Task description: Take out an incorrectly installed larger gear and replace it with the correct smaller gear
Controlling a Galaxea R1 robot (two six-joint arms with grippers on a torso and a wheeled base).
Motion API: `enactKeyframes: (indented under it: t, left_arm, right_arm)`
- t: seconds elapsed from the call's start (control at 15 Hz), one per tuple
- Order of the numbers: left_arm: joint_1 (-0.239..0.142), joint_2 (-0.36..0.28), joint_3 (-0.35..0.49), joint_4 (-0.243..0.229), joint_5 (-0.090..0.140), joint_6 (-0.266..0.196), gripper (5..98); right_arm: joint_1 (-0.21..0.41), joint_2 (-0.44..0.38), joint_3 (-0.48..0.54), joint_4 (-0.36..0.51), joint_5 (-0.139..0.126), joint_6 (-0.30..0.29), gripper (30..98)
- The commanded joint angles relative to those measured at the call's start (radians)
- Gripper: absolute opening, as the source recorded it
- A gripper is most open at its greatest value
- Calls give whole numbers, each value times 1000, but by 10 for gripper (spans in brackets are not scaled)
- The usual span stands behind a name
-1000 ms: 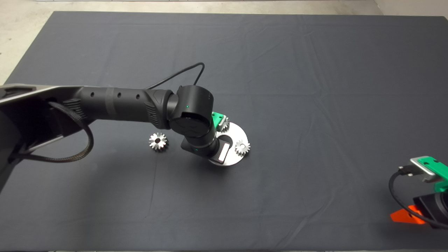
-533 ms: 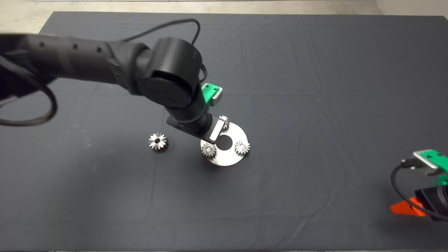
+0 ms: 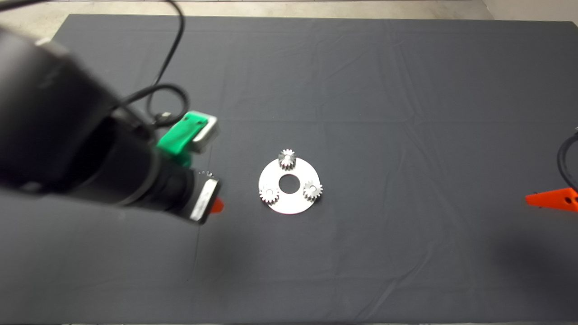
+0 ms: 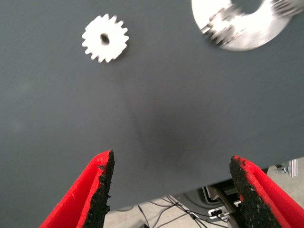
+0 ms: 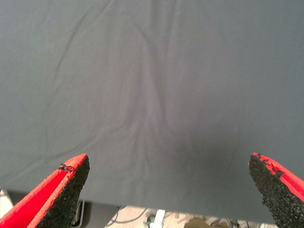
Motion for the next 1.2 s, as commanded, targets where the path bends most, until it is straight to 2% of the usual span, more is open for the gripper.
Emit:
enactKeyframes:
  t: [0.0,0.07,0.13,0.27,0.33,0.4,0.47,0.53,0.6,0.67,0.73,0.8,0.93,1.0,1.07,1.13]
  left_arm:
    - [-63,-232,127,-25,51,-38,595]
    - [-62,-266,127,-26,51,4,595]
    - [-62,-305,127,-31,39,34,595]
    - [-60,-383,126,-58,-54,38,595]
    - [-61,-424,126,-64,-87,38,595]
    - [-60,-465,122,-66,-130,38,595]
    - [-60,-478,124,-67,-150,47,595]
    - [-60,-477,118,-67,-147,61,595]
    - [-60,-467,103,-67,-147,63,595]
    - [-60,-460,90,-76,-146,63,595]
    - [-60,-458,92,-109,-144,64,595]
    - [-59,-462,101,-128,-146,67,595]
    - [-59,-461,113,-136,-147,69,595]
    - [-59,-461,112,-156,-144,67,595]
    - [-59,-453,112,-183,-145,67,595]
    - [-59,-440,112,-193,-138,67,595]
  right_arm:
    - [30,-18,15,181,125,10,888]
    - [30,-19,15,188,210,7,888]
    - [30,-16,15,188,259,7,888]
    - [30,-23,13,189,270,14,888]
    - [30,-31,12,196,268,16,888]
    - [30,-54,9,217,268,16,888]
    - [30,-88,7,243,263,10,888]
    - [30,-108,6,251,258,-1,888]
    - [30,-108,6,251,243,-20,888]
    - [29,-109,6,248,218,-65,888]
    - [29,-108,6,248,199,-84,888]
    - [29,-104,6,246,162,-84,888]
    - [20,-100,4,242,107,-82,888]
    - [18,-96,1,230,52,-84,888]
    - [16,-87,1,208,22,-84,888]
    - [8,-86,1,175,12,-84,888]
